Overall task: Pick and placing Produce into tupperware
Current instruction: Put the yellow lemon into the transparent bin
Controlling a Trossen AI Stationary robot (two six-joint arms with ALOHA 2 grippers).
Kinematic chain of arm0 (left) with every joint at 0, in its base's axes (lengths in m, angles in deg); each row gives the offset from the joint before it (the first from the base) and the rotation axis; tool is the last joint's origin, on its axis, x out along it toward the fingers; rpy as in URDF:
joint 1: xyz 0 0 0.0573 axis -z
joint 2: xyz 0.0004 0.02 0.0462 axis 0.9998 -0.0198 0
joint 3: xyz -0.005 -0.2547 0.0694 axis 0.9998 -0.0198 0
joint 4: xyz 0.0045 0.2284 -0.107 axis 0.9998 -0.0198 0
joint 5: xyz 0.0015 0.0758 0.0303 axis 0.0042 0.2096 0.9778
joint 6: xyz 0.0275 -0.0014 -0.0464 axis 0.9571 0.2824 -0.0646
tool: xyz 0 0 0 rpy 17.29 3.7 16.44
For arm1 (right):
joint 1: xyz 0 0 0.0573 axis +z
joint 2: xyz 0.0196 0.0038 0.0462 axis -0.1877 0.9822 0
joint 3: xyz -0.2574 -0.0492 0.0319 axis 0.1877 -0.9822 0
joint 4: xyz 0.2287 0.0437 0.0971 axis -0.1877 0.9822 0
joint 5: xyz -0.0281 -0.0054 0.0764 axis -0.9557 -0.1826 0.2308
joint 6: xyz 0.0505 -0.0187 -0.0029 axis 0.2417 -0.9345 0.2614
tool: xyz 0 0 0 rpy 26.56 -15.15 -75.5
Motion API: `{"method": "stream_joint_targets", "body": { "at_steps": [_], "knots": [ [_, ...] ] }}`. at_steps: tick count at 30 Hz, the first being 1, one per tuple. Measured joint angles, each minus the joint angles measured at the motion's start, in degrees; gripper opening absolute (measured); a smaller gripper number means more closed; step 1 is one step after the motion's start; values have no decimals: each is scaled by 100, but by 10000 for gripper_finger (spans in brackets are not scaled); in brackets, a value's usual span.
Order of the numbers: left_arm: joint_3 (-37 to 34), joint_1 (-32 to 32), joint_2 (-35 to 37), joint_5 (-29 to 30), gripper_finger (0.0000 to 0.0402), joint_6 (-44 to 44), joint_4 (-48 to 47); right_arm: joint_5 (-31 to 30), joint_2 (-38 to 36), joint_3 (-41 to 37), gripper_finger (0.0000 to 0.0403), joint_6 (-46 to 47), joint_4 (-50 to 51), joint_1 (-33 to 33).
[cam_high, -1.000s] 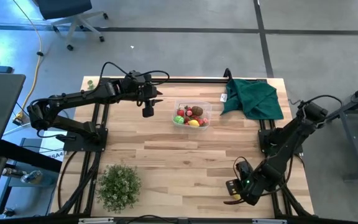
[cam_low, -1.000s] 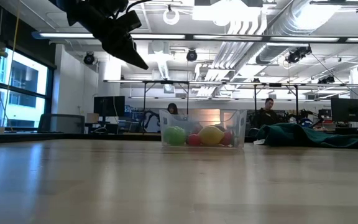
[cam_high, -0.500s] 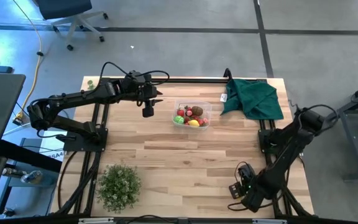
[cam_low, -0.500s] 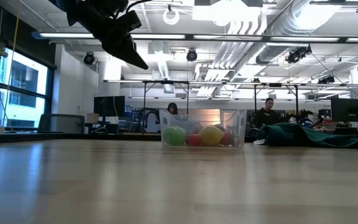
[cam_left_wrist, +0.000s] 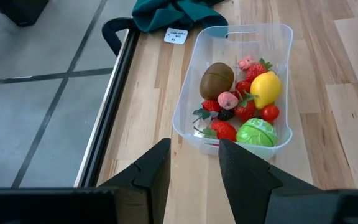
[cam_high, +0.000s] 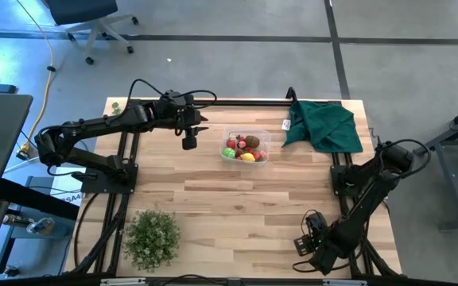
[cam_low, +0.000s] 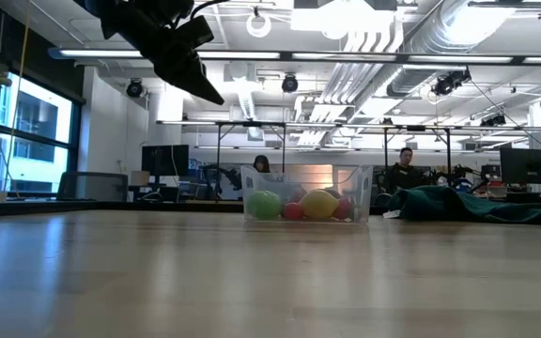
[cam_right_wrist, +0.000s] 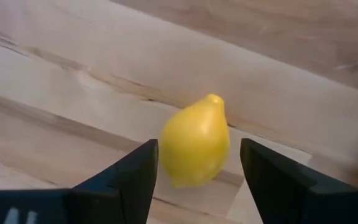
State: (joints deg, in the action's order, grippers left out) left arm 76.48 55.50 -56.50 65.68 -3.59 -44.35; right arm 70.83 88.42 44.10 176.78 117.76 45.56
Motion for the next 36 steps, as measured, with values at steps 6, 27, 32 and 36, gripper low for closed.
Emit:
{"method": "stream_joint_targets", "body": {
  "at_steps": [6,27,32,36],
  "knots": [
    [2,0,0,2,124,-1,-2,65,47,0,221,44,-121,-1],
    [1,1,-2,1,124,0,2,16,339,-168,221,133,-245,-501],
    [2,2,-2,0,124,-2,2,-62,339,-300,221,133,-453,-581],
    [1,1,-2,1,124,-2,0,-107,345,-437,221,125,-679,-656]
  ]
}}
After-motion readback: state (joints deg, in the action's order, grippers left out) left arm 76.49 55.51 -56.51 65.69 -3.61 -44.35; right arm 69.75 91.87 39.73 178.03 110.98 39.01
